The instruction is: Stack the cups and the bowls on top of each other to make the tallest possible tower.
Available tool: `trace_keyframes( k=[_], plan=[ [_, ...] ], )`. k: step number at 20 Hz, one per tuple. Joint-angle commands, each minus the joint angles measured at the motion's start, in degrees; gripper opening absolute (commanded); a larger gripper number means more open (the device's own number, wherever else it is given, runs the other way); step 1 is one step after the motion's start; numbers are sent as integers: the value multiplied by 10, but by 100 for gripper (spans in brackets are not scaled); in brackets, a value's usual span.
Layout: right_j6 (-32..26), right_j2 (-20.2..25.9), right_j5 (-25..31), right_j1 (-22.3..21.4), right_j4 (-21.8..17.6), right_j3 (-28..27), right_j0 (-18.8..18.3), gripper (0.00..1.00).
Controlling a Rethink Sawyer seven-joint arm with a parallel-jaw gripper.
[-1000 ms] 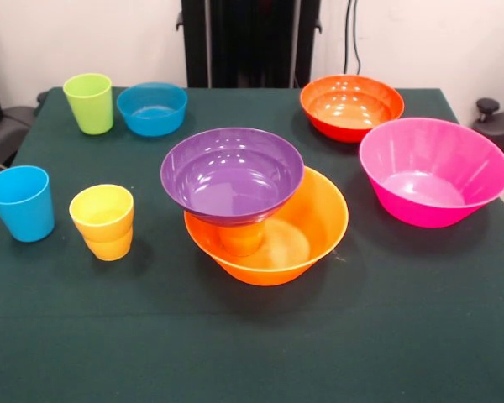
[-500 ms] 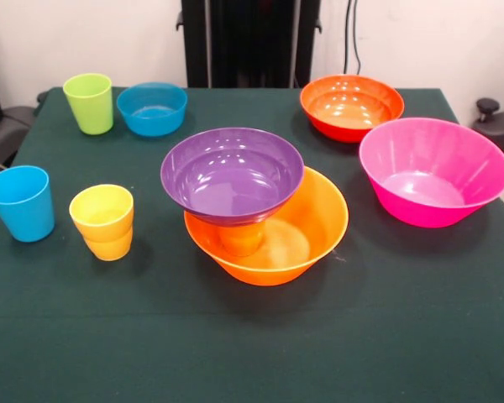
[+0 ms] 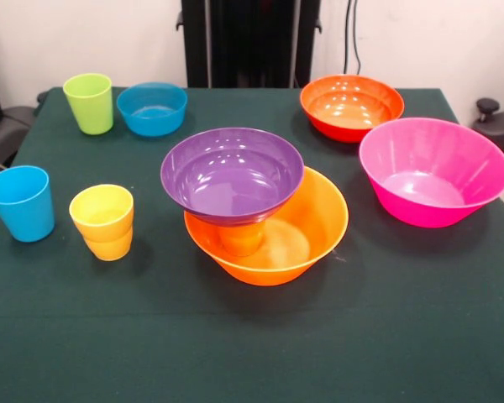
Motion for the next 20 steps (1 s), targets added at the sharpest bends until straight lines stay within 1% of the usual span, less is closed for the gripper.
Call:
trace_keyframes(
  k=[1,7,14,15,16,20],
  plan=[
    [-82,55,38,51,-58,16,15,100],
    [-74,52,29,53,-67,30,18,100],
    [-37,34,31,64,-80,63,28,100],
    [-29,34,30,66,-74,74,27,100],
    [-28,32,31,66,-77,76,28,100],
    [-44,42,4,62,-63,94,24,100]
  ],
)
